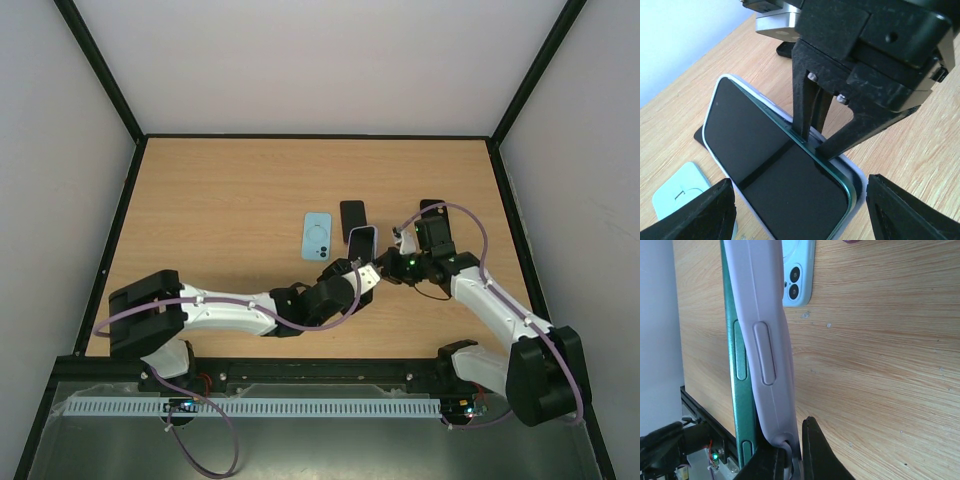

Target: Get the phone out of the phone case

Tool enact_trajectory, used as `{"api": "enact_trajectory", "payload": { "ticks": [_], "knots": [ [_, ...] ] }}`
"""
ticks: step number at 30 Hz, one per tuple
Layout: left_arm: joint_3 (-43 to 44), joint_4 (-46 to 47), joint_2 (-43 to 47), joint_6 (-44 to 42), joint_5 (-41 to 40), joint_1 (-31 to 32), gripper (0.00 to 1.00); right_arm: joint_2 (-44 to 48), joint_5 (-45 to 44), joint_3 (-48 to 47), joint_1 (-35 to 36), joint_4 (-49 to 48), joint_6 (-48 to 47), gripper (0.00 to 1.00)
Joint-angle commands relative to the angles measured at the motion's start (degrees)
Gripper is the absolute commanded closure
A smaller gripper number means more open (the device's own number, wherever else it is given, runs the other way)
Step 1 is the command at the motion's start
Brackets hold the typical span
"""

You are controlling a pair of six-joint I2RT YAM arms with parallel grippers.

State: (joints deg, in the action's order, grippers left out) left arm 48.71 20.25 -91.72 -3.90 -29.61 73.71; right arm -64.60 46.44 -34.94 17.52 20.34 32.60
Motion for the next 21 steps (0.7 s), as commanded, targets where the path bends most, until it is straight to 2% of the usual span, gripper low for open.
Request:
{"api": "enact_trajectory", "payload": {
  "ticks": [1, 4, 9, 15, 21],
  "knots": [
    [1.5, 1.3, -0.5, 0.2, 0.7, 0.7, 0.29, 2.2, 2.2, 0.0, -0.1, -4.2, 0.4, 0.98],
    [2.7, -0.6, -2.5, -0.6, -3.5, 0.9, 0.32, 2.3, 2.6, 0.0, -0.2, -4.3, 0.7, 0.98],
    [5.1, -6.1, -6.0, -5.3, -16.6, 2.8, 0.36, 2.7, 3.8, 0.4, -0.2, -4.6, 1.3, 0.98],
    [4.3, -5.4, -6.3, -7.2, -25.8, 3.4, 0.47, 2.2, 5.2, 0.7, -0.2, -5.8, 2.3, 0.98],
    [3.0, -4.1, -7.8, -7.9, -31.3, 3.5, 0.45, 2.2, 6.1, 0.7, -0.2, -5.9, 2.4, 0.98]
  ]
}}
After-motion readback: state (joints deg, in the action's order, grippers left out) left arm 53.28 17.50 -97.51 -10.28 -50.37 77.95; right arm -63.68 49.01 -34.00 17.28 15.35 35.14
